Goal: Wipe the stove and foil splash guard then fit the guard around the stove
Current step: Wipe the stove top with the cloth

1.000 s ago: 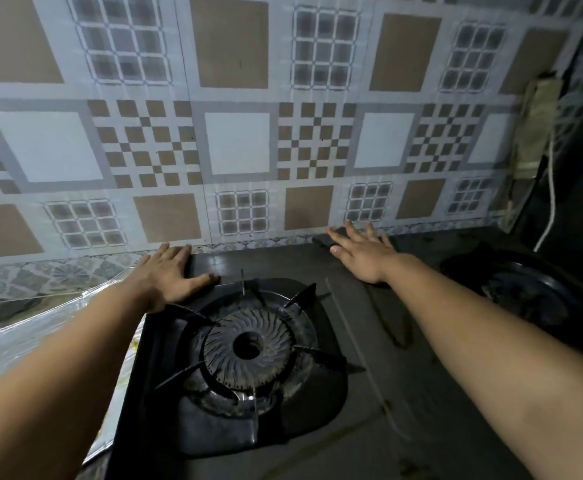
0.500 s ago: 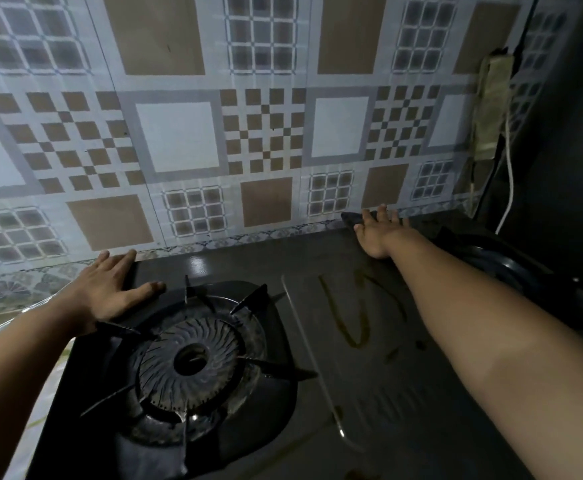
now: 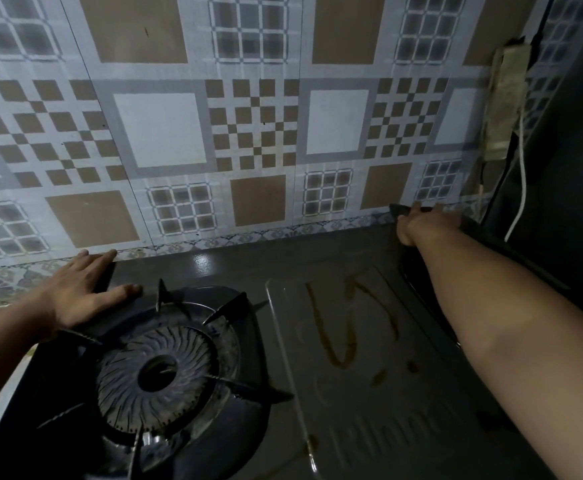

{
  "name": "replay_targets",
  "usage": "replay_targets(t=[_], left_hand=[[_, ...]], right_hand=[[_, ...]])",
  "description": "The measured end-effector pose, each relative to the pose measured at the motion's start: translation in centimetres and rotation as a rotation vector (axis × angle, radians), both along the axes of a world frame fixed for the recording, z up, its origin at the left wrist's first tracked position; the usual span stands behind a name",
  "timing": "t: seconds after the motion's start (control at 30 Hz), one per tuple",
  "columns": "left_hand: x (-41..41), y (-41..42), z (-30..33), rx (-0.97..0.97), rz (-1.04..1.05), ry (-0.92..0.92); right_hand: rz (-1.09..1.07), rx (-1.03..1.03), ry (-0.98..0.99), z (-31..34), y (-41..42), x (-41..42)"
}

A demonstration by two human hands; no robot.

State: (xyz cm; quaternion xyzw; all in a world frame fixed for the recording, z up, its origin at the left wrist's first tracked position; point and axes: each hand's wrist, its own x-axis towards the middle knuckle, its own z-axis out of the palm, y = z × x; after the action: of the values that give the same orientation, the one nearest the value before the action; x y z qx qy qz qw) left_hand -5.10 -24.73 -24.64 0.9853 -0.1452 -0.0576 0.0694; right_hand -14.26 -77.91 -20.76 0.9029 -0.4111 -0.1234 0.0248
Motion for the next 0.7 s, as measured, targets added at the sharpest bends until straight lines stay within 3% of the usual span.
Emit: replay_targets(t=[0.3, 0.7], left_hand=[[-0.7, -0.6, 0.6, 0.05, 0.002, 0.0], [-0.7, -0.2, 0.6, 0.042, -0.053, 0.006]], right_hand=[[-0.008, 0.013, 0.003, -0.5, -0.1, 0.4], [0.249, 0.16, -0.094, 0.3, 12.3, -0.6]])
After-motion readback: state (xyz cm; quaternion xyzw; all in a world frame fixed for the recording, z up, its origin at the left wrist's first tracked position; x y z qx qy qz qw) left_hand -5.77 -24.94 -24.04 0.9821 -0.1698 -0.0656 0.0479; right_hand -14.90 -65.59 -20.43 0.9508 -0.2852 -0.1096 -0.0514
